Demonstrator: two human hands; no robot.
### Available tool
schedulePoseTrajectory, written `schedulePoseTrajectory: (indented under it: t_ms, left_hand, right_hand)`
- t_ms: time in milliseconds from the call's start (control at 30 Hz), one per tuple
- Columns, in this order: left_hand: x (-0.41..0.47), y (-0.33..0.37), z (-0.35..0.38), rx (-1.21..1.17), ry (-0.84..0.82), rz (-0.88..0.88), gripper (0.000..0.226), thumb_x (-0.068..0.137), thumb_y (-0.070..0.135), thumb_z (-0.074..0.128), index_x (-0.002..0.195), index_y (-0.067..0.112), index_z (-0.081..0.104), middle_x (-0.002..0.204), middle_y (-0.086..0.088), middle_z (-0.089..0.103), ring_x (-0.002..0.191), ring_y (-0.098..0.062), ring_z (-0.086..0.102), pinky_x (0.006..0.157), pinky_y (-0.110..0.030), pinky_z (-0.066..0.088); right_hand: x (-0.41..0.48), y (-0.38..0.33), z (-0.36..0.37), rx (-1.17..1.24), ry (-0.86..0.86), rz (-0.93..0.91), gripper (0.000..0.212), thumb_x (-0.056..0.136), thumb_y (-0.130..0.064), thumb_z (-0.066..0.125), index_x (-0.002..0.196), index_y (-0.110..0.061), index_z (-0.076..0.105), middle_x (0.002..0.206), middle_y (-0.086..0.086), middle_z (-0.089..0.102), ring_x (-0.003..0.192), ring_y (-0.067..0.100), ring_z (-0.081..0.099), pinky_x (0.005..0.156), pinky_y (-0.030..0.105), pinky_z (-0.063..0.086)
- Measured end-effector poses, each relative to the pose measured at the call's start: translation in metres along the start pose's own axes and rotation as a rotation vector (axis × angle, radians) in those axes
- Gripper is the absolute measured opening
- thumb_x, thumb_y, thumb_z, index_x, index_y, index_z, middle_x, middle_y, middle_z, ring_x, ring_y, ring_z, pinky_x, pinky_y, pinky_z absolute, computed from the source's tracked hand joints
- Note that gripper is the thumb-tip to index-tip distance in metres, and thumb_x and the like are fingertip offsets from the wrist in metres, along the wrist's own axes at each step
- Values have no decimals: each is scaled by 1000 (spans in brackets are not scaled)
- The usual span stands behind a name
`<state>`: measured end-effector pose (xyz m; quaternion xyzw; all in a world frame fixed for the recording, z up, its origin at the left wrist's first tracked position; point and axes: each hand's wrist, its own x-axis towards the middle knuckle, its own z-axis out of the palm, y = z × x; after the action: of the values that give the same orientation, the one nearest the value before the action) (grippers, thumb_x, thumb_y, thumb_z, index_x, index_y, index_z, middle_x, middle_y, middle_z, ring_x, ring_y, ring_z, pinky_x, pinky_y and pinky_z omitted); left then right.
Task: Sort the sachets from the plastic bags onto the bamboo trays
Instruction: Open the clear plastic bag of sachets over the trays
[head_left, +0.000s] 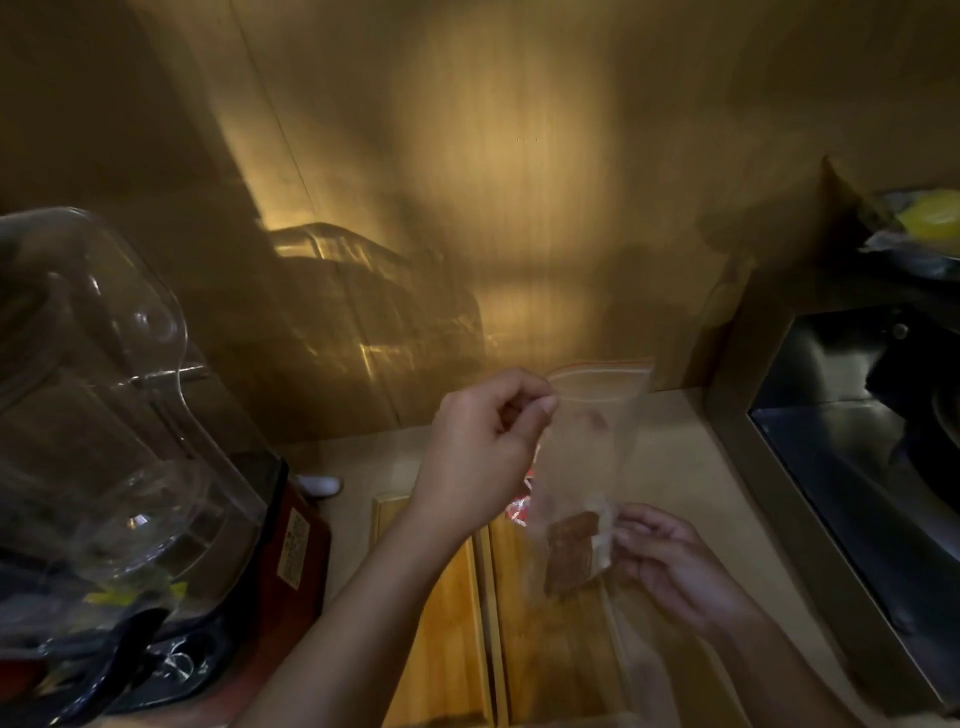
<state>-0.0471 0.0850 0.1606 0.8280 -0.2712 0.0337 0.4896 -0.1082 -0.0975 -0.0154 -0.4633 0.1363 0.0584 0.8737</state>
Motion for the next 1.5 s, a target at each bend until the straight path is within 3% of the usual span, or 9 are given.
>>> schedulePoseTrajectory:
  t_ms: [100,233,500,733,867,1000,1100,1300,1500]
  left_hand:
    - [1,-12,-3,-4,79,-70,10,87,14,60,86,16,69,75,-2,68,72,-16,65,68,-35,54]
    - [-2,-46,-1,-113,97,-285,10,88,7,58,87,8,68,68,-5,64,57,-9,59,57,-23,50]
    - [-20,-140,30,-325,-7,-815,14,86,-3,55,79,8,56,59,-8,55,37,-5,49,45,-19,39]
    - [-25,-195,61,-404,59,-953,7,89,3,54,93,8,52,64,-6,56,54,-16,49,52,-25,41]
    - [-34,-217,69,-419,-15,-1022,34,87,17,59,112,-5,54,68,-5,55,55,-14,49,50,-25,43]
    - [-63,-208,77,-341,-185,-1033,30,91,32,53,82,3,55,68,-7,52,55,-14,47,49,-23,39]
    - [-89,-194,78,-273,-194,-1005,34,89,39,55,82,6,57,80,-8,60,69,-18,54,59,-27,41]
    - [-110,-171,75,-250,-346,-1041,34,83,21,64,49,19,64,47,3,59,50,-14,50,54,-29,37]
    - [-106,-167,69,-392,-207,-1143,18,88,-3,46,73,2,56,56,-10,52,44,-16,46,43,-19,35]
  right_hand:
    - [0,11,5,52,42,19,41,41,-9,89,78,1,73,73,18,72,60,22,68,55,26,57]
    - [-6,29,8,-9,192,94,10,71,11,61,79,6,65,62,13,65,50,15,58,47,21,48]
    - [-23,77,-9,-174,430,298,11,76,15,59,72,5,59,44,10,59,39,17,54,35,19,41]
    - [-17,79,-2,-243,526,333,11,75,18,59,71,7,57,43,14,59,30,15,50,30,18,37]
    - [-16,77,0,-242,519,356,14,79,13,56,67,5,55,37,8,53,29,15,46,30,18,32]
    - [-20,75,0,-158,498,383,12,83,-1,59,71,1,56,41,10,49,36,18,43,39,22,32]
    - [-24,74,1,-115,482,433,13,82,-3,61,70,-1,56,50,12,48,40,19,44,41,22,34]
    - [-27,73,3,-151,394,502,31,81,10,56,52,-2,56,45,9,45,34,13,37,36,16,31]
    - [-25,51,12,-256,341,500,15,78,3,65,63,2,62,58,15,50,34,14,47,35,18,38]
